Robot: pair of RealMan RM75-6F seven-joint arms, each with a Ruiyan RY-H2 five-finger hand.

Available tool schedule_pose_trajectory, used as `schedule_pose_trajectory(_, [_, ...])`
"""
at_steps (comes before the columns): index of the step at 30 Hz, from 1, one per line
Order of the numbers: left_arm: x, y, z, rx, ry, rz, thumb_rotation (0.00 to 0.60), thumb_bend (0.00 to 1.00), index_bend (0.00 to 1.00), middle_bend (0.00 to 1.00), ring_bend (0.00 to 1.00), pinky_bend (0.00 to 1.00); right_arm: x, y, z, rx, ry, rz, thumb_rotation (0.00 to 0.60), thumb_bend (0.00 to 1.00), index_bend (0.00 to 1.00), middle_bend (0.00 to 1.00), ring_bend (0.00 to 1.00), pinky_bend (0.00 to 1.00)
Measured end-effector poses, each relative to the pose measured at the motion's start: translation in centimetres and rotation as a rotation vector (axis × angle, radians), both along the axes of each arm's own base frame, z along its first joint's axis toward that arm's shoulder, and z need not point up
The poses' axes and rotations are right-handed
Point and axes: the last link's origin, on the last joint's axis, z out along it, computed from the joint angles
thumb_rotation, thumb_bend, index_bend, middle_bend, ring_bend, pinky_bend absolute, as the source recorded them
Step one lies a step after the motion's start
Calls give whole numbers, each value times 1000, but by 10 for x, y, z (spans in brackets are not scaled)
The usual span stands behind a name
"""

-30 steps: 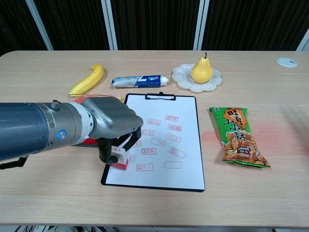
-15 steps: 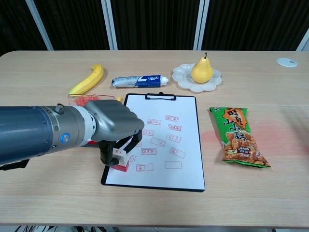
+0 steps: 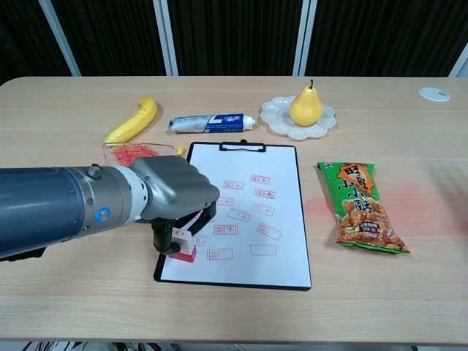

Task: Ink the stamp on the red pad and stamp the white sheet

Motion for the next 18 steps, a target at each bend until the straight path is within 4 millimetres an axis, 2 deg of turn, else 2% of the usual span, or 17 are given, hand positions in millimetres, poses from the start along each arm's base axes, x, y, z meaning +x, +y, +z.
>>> schedule_pose_trajectory(18, [-5,-3,-9,-11,30,-20,600,634,816,881,882,1000,0,0,0,0,-3,-2,600,34,58,0,0,220])
